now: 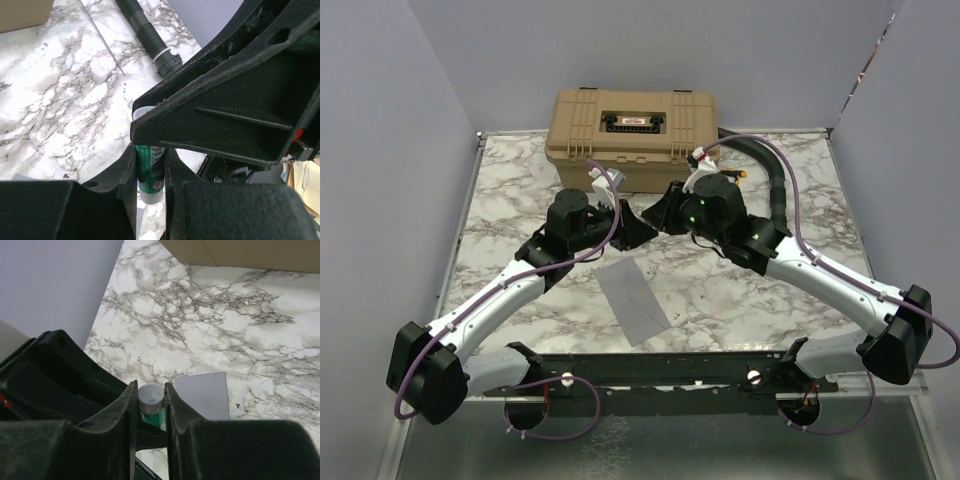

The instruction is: Place the letter into the envelope and seal it

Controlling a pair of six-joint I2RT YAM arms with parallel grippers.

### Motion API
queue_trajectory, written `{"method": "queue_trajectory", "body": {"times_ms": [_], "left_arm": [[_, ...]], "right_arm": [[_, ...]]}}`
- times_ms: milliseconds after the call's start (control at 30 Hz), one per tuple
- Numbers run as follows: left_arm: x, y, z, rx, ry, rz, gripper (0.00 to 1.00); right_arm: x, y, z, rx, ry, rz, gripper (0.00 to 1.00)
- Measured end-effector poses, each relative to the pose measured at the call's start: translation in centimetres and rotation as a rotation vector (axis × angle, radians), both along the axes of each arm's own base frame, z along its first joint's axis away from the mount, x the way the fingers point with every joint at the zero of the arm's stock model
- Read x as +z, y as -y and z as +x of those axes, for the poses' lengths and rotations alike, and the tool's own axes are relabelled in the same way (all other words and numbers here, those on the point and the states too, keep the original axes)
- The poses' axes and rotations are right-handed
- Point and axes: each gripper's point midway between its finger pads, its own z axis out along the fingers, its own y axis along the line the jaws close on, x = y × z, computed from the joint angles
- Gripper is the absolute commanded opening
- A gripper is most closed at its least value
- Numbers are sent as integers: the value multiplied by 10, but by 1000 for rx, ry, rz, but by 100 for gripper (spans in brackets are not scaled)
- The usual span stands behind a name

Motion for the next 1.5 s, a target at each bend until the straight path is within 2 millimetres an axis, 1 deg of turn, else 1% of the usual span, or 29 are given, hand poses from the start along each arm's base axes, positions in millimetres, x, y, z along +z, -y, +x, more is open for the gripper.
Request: {"method": "queue_trajectory", "body": {"times_ms": [100, 133, 267, 367, 467, 500, 533, 567, 600, 633, 700, 767, 867, 933, 967, 1000, 1067, 1133, 1200, 1333, 1400, 1433, 1467, 1500], "left_arm": [[2, 3, -9, -54, -1, -10, 0], [4, 4, -15, -90, 6, -13, 0], [7, 5, -39, -239, 59, 3, 0], [10, 3, -63, -363, 100, 15, 0], [17, 0, -85, -483, 159, 6, 0], [18, 0, -89, -506, 170, 3, 0], [22, 0, -94, -533, 193, 1, 0], [25, 1, -95, -546, 213, -2, 0], [28, 1, -95, -548, 227, -3, 0], [30, 1, -94, -544, 241, -2, 0], [33, 2, -85, -505, 262, 5, 0], [33, 1, -73, -440, 267, 20, 0], [29, -2, -50, -303, 258, 49, 0], [24, -6, -36, -213, 241, 69, 0], [22, -7, -31, -183, 233, 77, 0], [19, -9, -27, -154, 224, 85, 0], [10, -13, -21, -109, 193, 106, 0], [0, -16, -16, -72, 161, 125, 0], [-5, -17, -13, -50, 144, 135, 0], [-6, -19, -10, -21, 129, 135, 0], [-6, -20, -8, -7, 120, 134, 0], [-6, -20, -7, 2, 115, 132, 0], [-7, -21, -6, 13, 107, 132, 0], [-8, -21, -5, 19, 100, 131, 0]], "right_arm": [[3, 2, -8, 65, 41, 2, 1], [4, 3, -13, 105, 58, 3, 0], [12, 2, -44, 369, 167, -7, 1], [18, -2, -71, 580, 267, -5, 0], [25, -2, -95, 722, 358, 16, 0], [28, -1, -100, 751, 381, 22, 0], [31, 0, -104, 767, 397, 28, 3], [34, 1, -105, 769, 409, 32, 10], [37, 2, -105, 756, 413, 34, 19], [39, 2, -103, 736, 403, 35, 26], [43, 3, -91, 640, 357, 23, 39], [43, 3, -73, 506, 278, 13, 46], [42, -1, -44, 327, 151, 22, 52], [34, -7, -31, 261, 82, 27, 52], [26, -11, -23, 225, 41, 25, 51], [18, -15, -17, 201, 6, 23, 47], [5, -21, -11, 173, -39, 17, 43], [-5, -26, -9, 153, -76, 11, 39], [-8, -26, -9, 141, -92, 8, 38], [-7, -24, -10, 125, -98, 9, 38], [-7, -23, -11, 124, -99, 8, 36], [-6, -22, -11, 124, -98, 8, 34], [-6, -22, -12, 124, -98, 7, 28], [-6, -22, -12, 126, -97, 6, 20]]}}
